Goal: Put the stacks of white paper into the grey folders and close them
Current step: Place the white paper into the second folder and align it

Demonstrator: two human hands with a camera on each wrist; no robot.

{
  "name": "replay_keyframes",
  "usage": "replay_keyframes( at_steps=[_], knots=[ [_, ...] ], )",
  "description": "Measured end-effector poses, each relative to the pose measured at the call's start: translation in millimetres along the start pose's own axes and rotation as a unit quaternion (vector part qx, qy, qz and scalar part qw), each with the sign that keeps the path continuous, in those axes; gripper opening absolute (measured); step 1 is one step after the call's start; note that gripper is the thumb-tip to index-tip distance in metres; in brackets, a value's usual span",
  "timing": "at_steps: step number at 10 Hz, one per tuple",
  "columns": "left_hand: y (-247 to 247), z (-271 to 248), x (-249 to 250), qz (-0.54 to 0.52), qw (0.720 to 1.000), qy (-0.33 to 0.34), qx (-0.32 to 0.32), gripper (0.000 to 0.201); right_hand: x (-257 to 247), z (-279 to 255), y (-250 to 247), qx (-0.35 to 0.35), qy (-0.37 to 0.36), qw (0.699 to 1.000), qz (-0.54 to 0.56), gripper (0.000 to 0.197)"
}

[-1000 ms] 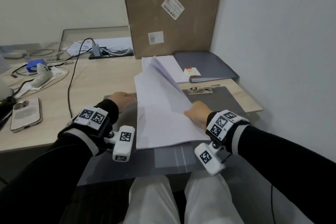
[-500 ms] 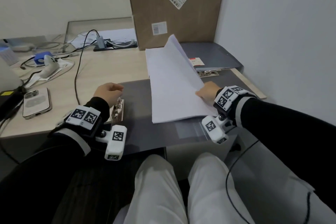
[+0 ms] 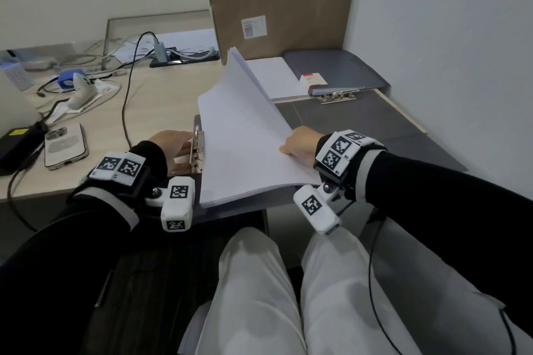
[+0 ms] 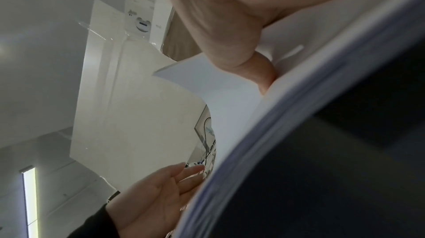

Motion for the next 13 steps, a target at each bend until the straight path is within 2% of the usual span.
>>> replay_keyframes(
  at_steps=[1, 2, 3, 4, 6, 7, 8, 9, 10, 11, 12, 13],
  knots=[
    [7.8, -1.9, -2.7, -0.012, 0.999, 0.003, -0.034, 0.027, -1.0, -10.8, 0.6, 0.011, 0.031, 0.998, 0.051, 0.023],
    [12.4, -6.0, -1.0, 0.055, 0.997, 0.008, -0.048, 0.019, 1.3, -5.9, 2.5, 0.036, 0.028, 0.998, 0.038, 0.037],
    [16.4, -8.1, 0.7, 0.070, 0.995, 0.022, -0.069, 0.038, 4.9, -11.9, 1.4, 0.030, 0.011, 0.999, 0.008, 0.035],
    [21.4, -13.9, 0.7, 0.110, 0.991, 0.029, -0.076, 0.046, 9.5, -16.6, 2.6, 0.026, 0.021, 0.999, 0.012, 0.034],
    [26.4, -10.9, 1.7, 0.144, 0.988, 0.037, -0.048, 0.047, 7.2, -17.0, 5.2, 0.042, 0.023, 0.999, 0.011, 0.038],
    [29.0, -8.5, 3.5, 0.210, 0.976, 0.056, -0.034, 0.050, 10.8, -19.2, 8.4, 0.033, 0.034, 0.997, 0.063, 0.035],
    [33.3, -6.9, 6.8, 0.313, 0.947, 0.073, -0.022, 0.056, 10.6, -19.6, 8.3, 0.037, 0.025, 0.999, 0.027, 0.035],
    [40.7, -8.6, 7.8, 0.468, 0.880, 0.083, 0.002, 0.060, 4.2, -17.2, 9.1, 0.021, 0.007, 1.000, 0.007, 0.035],
    [46.1, -10.5, 10.4, 0.527, 0.845, 0.091, 0.023, 0.058, 1.5, -17.6, 8.3, -0.008, 0.009, 0.997, -0.075, 0.034],
    [48.3, -10.8, 11.0, 0.560, 0.823, 0.093, 0.026, 0.057, 0.1, -21.6, -7.1, -0.046, -0.002, 0.992, -0.120, 0.032],
    [48.6, -11.1, 13.5, 0.576, 0.810, 0.106, 0.035, 0.055, 10.4, -23.5, -32.8, -0.051, 0.016, 0.985, -0.167, 0.068],
    [45.8, -8.6, 12.2, 0.579, 0.808, 0.104, 0.040, 0.055, 12.7, -11.3, -57.4, 0.054, 0.003, 0.978, -0.203, 0.104]
  ],
)
Point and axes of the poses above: each hand's wrist, its own z-axis towards the middle knuckle, its own y-axis out of the palm, x = y × z, the point moved 7 cm from there along z, towards the middle knuckle, and after that the axes turned 4 degrees about -y, right-handed, at the moved point
